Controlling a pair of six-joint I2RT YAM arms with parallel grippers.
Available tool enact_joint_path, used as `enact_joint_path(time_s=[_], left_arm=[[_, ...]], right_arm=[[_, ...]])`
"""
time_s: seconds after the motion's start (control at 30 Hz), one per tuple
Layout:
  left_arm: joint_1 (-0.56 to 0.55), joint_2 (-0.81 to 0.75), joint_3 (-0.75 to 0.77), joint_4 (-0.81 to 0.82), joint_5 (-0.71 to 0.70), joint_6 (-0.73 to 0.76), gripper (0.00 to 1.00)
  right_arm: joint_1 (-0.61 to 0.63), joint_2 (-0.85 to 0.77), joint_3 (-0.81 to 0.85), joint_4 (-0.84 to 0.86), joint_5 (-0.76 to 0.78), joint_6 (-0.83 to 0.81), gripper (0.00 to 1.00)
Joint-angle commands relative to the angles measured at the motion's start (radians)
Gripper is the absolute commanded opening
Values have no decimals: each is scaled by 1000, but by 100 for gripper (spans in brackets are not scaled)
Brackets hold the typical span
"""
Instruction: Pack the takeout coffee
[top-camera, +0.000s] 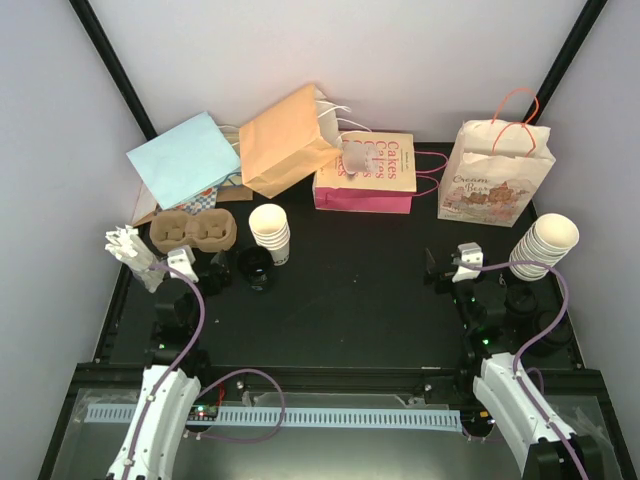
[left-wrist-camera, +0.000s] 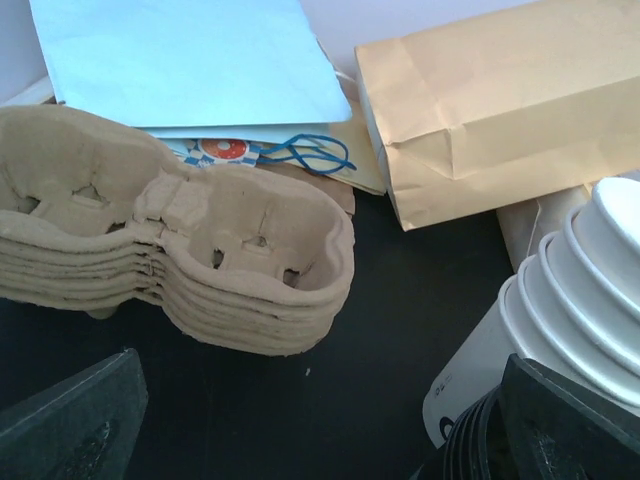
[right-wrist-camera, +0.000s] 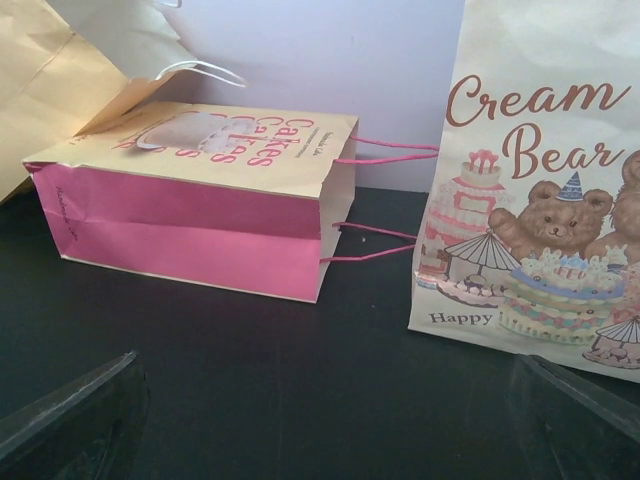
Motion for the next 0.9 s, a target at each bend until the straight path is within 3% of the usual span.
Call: enact_joint_path(time_s=[0.0,0.13,0.87], left_arm=[[-3,7,34,-25,18,-8,99],[-3,-6,19,-19,-39,-28,99],[-4,-15,10,-8,-35,-27,99]], right_arm=[[-4,8,17,17,-15,-10,100],[-4,9,19,16,-18,-11,100],[-4,-15,24,-13,-30,-12,100]])
